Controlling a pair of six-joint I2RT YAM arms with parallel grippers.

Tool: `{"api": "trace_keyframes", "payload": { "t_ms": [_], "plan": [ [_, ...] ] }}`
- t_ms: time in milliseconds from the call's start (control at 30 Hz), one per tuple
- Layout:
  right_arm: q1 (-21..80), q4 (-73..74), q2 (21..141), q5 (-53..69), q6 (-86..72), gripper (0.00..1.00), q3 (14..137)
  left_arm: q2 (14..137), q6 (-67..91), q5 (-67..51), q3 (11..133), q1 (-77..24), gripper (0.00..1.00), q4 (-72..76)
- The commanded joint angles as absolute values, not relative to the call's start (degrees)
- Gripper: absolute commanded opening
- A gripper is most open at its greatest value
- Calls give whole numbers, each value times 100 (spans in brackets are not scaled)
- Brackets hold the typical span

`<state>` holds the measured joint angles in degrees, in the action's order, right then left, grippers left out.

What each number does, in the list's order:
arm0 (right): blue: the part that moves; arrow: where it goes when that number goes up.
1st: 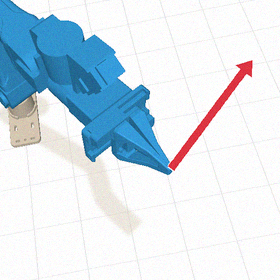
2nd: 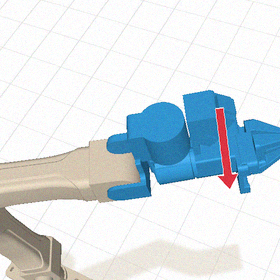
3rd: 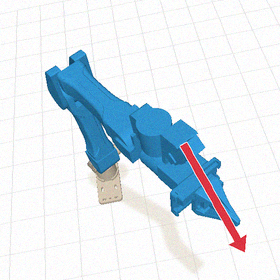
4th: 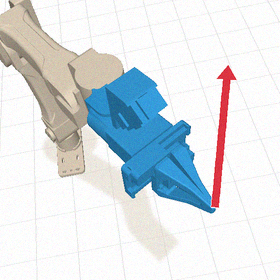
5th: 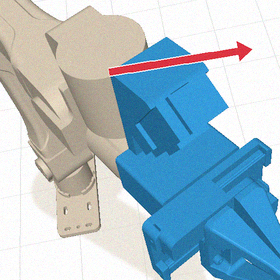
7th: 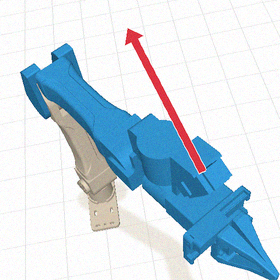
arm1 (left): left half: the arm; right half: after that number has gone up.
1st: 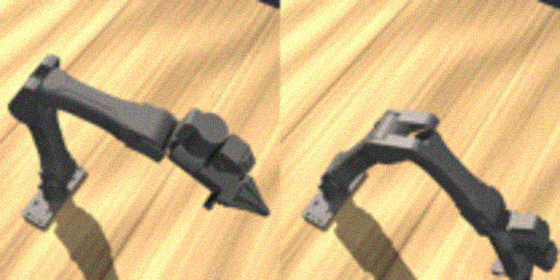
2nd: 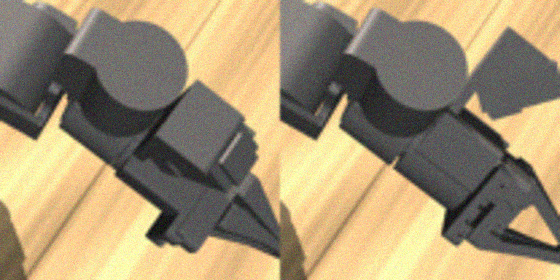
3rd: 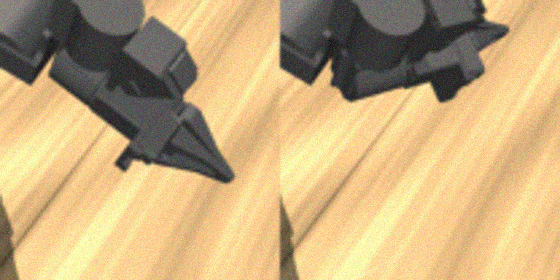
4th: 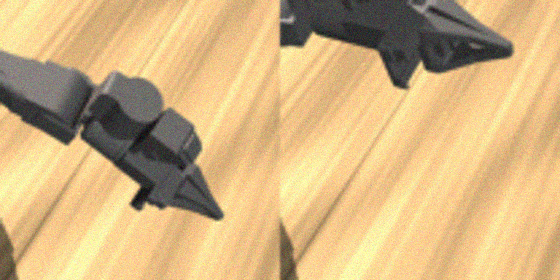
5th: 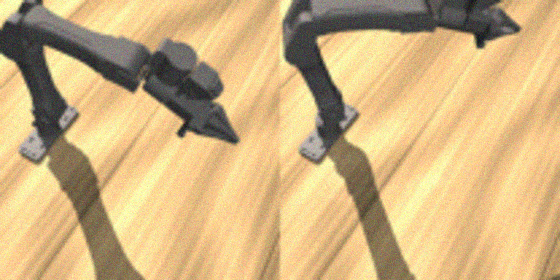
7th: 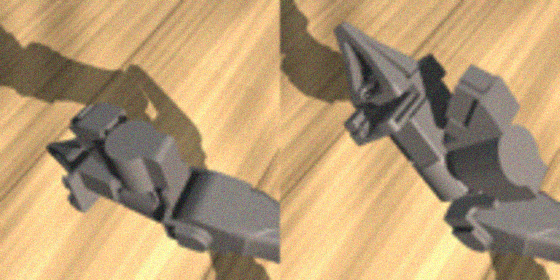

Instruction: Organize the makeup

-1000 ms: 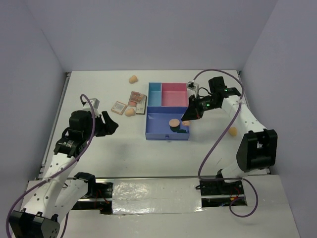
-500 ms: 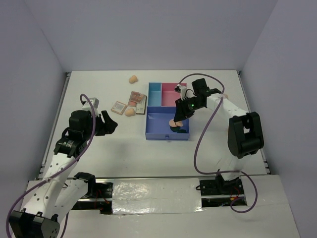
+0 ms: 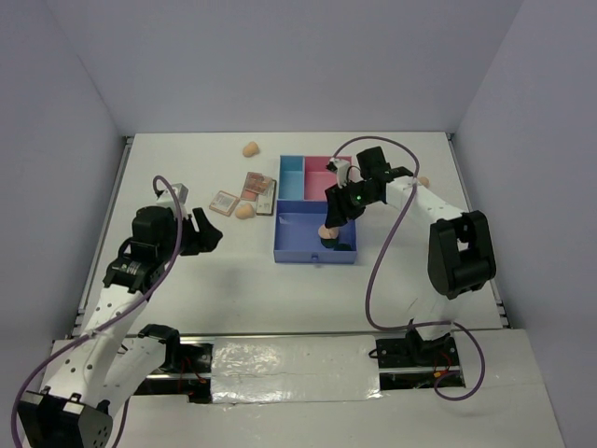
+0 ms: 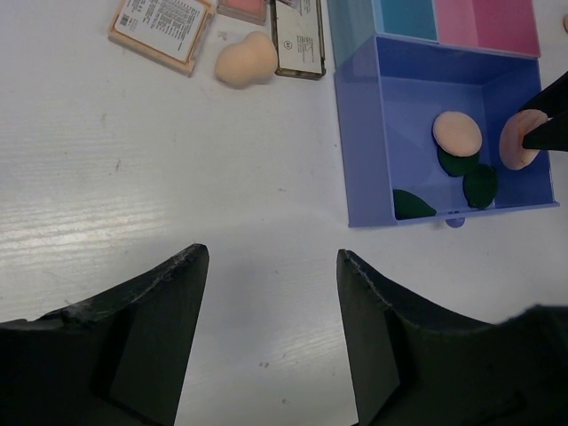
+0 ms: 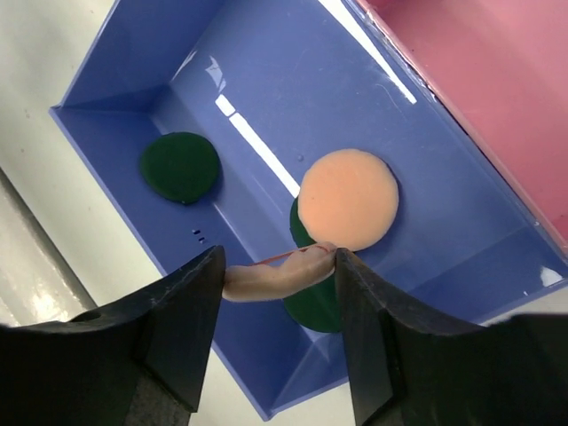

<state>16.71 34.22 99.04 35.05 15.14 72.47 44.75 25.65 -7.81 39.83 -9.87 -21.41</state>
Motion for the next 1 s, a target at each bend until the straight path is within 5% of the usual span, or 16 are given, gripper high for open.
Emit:
{"api": "trace_keyframes", "payload": {
  "t_ms": [0,233,700,767,800,967],
  "plan": [
    [1705,3375,9581,3375,1599,61,7471,4491,2531,-905,3955,-958,72,-1907],
    [1714,3454,9387,3445,1600,73,7506,4553,2540,-1072,3981,-958,75,-1828],
    [1688,3007,8632,3595,1906,79,7172,5088,2611,-1476,4183,-958,87,-1687],
    [1687,2491,8289,3569,1986,84,6884,5343,2549,-1485,4367,-967,97,-1784],
    [1687,2357,8201,3516,2039,98,6804,5413,2462,-1485,4446,-967,97,-1819],
    [1609,3057,8376,4050,2547,99,7127,6019,2040,-1354,5044,-984,95,-2048]
  ]
}}
